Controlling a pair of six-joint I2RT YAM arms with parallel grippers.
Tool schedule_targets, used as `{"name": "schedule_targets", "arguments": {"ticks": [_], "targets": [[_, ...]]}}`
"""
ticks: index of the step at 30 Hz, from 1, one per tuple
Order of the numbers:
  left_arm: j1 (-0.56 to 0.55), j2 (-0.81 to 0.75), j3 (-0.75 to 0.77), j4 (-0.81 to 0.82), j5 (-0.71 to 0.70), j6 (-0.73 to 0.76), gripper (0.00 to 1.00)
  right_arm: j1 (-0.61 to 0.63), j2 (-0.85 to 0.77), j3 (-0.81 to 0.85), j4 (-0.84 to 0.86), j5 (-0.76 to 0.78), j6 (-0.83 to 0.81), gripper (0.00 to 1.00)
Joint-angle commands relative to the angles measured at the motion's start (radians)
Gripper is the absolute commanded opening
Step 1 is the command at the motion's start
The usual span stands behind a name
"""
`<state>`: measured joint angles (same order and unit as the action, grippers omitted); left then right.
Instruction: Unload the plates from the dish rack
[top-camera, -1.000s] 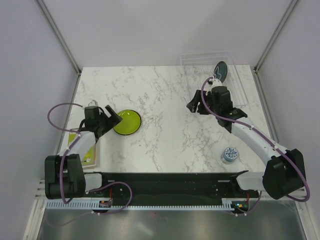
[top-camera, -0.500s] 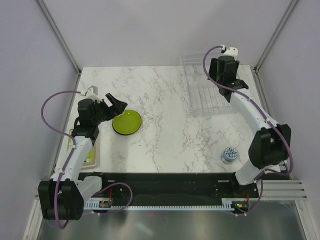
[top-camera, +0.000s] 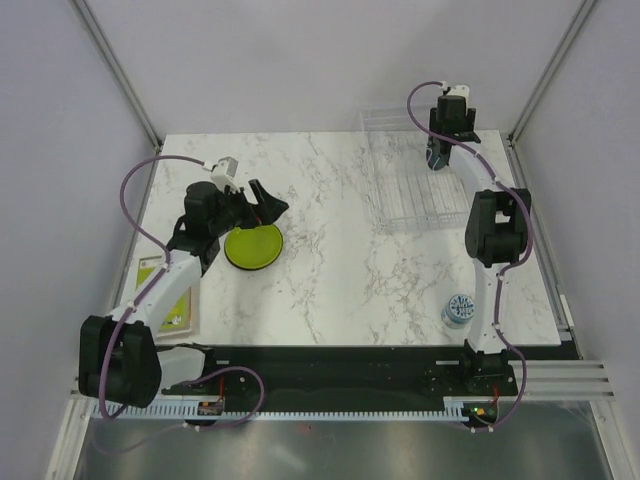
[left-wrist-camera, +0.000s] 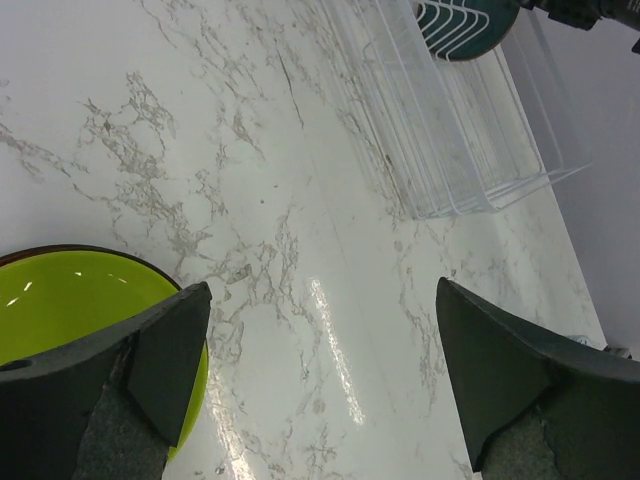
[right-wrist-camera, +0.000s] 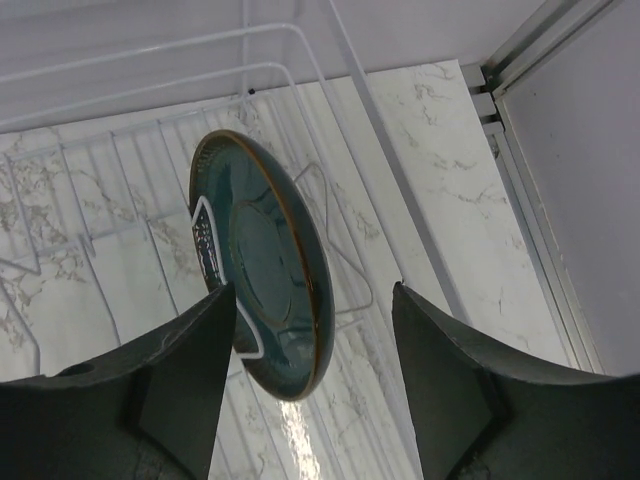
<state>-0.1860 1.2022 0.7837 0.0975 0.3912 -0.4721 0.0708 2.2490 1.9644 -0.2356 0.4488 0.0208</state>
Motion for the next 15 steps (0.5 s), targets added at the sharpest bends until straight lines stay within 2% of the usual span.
{"name": "schedule_targets", "arguments": {"ticks": [1,7,15], "targets": [[-0.004,0.065,0.042,0.074,0.011,0.052,1.0,-0.003,0.067,0.122,0.007,0.019,-0.084,0.69],[-0.007,0.111,0.042,0.102,0.017,0.044,1.0,-0.022,0.121,0.183,-0.011,-0.025,-0.065,0.61],[-0.007,0.12,0.029,0.107,0.018,0.046,1.0,-0.039,0.144,0.183,-0.013,-0.054,-0.059,0.54]]}}
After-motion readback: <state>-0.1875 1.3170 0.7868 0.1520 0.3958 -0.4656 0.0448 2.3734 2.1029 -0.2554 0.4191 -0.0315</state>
